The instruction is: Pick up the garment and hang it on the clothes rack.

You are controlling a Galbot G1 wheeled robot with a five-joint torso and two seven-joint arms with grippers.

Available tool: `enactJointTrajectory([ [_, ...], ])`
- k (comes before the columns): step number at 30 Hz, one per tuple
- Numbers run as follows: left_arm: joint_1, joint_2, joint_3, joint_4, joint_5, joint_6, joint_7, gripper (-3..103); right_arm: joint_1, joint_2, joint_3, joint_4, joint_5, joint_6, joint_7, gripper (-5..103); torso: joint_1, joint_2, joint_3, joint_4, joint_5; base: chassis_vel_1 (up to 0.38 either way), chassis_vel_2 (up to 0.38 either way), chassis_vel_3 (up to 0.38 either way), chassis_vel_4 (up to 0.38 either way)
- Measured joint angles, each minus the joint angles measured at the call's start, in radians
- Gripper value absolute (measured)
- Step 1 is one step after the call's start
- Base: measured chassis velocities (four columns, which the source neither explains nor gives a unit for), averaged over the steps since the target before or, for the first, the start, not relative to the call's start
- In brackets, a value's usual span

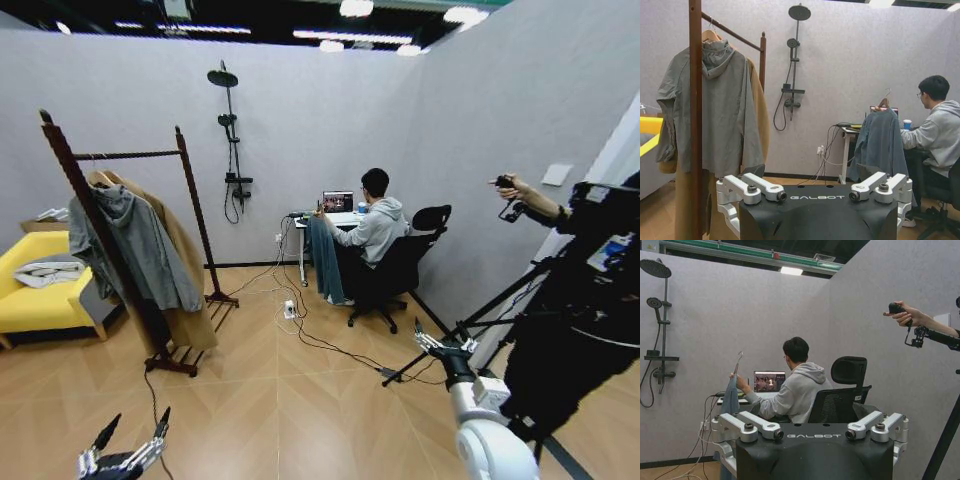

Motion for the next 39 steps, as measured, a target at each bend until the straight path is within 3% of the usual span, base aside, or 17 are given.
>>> enactJointTrajectory([
  [39, 0.000, 0.000, 0.000, 0.000, 0.000, 0.000, 0.000, 100, 0.010, 0.002, -0.014, 0.019, -0.004, -0.013, 0.010, 100, 0.000, 0.000, 0.000, 0.0000, 0.0000, 0.000, 0.000, 0.000, 0.000],
])
